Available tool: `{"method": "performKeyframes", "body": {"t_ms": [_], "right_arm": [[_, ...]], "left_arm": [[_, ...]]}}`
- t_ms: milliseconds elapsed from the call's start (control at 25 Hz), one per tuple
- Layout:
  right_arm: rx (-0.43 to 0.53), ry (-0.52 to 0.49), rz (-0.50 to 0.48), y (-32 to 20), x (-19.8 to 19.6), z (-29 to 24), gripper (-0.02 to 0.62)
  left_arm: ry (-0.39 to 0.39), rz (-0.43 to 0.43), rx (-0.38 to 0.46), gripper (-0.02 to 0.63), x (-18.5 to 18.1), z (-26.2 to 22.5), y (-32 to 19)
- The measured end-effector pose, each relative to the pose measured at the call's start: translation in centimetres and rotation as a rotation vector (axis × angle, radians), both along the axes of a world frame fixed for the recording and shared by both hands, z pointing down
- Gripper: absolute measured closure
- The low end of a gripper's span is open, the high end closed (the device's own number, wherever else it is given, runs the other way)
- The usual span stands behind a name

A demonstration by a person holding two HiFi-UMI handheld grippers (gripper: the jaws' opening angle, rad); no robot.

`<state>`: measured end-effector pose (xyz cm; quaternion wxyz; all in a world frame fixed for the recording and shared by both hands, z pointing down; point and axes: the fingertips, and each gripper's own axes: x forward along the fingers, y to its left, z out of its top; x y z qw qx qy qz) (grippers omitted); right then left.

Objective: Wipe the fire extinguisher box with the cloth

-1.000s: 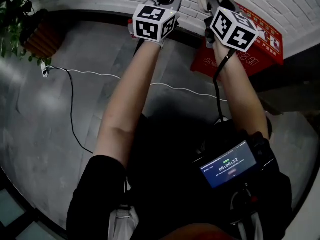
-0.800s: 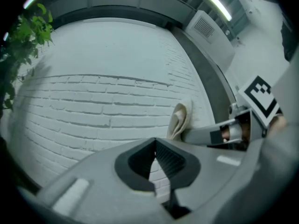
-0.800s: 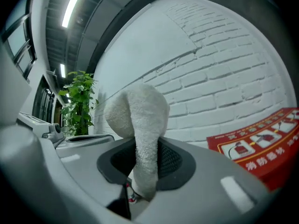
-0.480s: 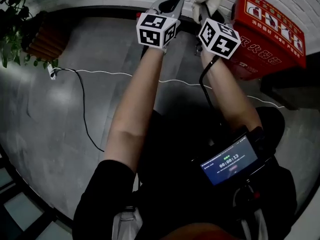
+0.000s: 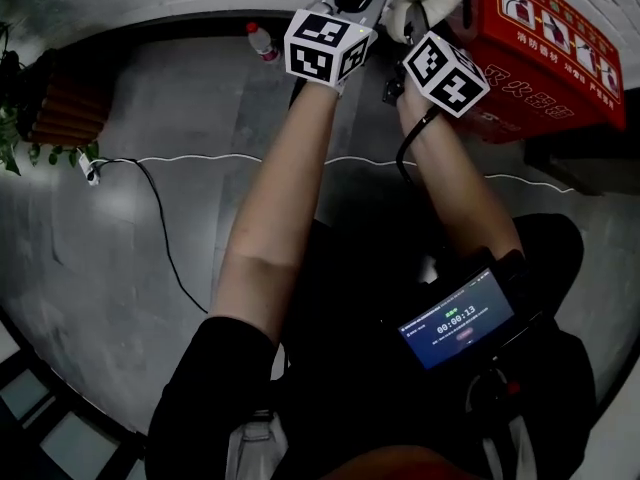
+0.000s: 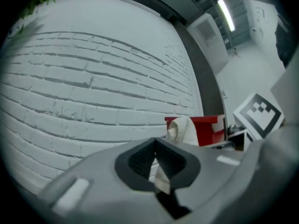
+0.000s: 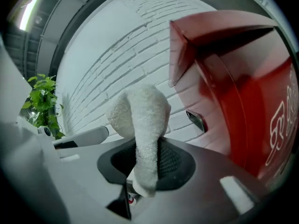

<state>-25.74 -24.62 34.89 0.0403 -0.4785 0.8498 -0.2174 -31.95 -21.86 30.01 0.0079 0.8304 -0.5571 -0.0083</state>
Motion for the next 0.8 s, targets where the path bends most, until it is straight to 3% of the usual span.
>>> {"method": "performKeyframes", "body": {"t_ms": [360,640,800], "right_arm": [[-0.088,-0.158,0.145,-1.5,1.9,1.4,0.503],[-0.089,-0.156,0.193,-2.5,2.6,1.6,0.503],[-0.121,-0.18,0.206,-2.8,2.9,2.4,0.504]], "left_arm": [[-0.013,0.093,-0.012,0.606,0.7,2.5,-2.2],[-0.011,0.153,0.011,0.606,2.0,1.9,-3.9],[-0.054,0.183,-0.013,0.606,3.3,2.5,-4.4]]}}
